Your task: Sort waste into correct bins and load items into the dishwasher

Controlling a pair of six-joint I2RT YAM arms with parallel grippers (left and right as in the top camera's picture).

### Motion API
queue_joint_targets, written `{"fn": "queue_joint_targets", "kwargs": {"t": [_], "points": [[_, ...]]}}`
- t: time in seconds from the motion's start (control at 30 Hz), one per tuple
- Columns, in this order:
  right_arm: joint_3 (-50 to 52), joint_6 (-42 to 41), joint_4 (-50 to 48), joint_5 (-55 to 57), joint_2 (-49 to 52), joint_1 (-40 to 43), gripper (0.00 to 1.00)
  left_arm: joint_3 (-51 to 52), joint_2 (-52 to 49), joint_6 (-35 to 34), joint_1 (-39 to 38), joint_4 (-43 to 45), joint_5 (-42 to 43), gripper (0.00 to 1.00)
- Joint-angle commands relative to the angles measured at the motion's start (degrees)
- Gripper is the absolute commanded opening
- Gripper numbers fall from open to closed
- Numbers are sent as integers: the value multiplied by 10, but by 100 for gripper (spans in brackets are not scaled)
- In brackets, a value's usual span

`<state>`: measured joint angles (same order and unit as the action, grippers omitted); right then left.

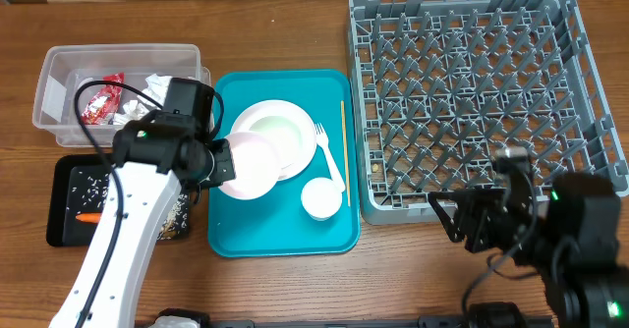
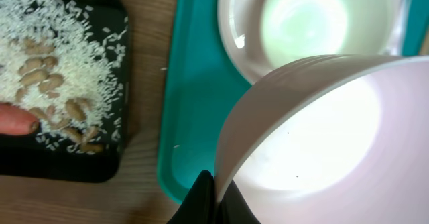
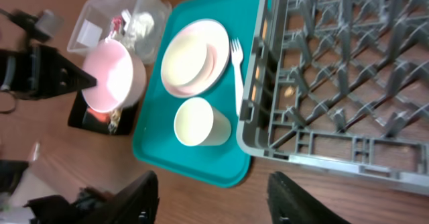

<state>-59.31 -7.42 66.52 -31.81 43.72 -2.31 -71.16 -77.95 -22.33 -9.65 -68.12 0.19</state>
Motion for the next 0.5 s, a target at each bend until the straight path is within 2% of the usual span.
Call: {"fn": "queue_joint_targets", "kwargs": {"t": [0.0,0.23,0.37,0.47], "points": [[0,4,-7,-37,35,-10,53,-13,22,5,-2,-2,57,4],[0,-5,-62,-30,76,-105,53,-13,23,5,-37,6,85,4],[0,-46,-92,61,104,-178,53,-13,23,4,-77,26,85,4],[0,-49,-109,87,129,-226,53,-13,23,4,-103,36,84,5]]}}
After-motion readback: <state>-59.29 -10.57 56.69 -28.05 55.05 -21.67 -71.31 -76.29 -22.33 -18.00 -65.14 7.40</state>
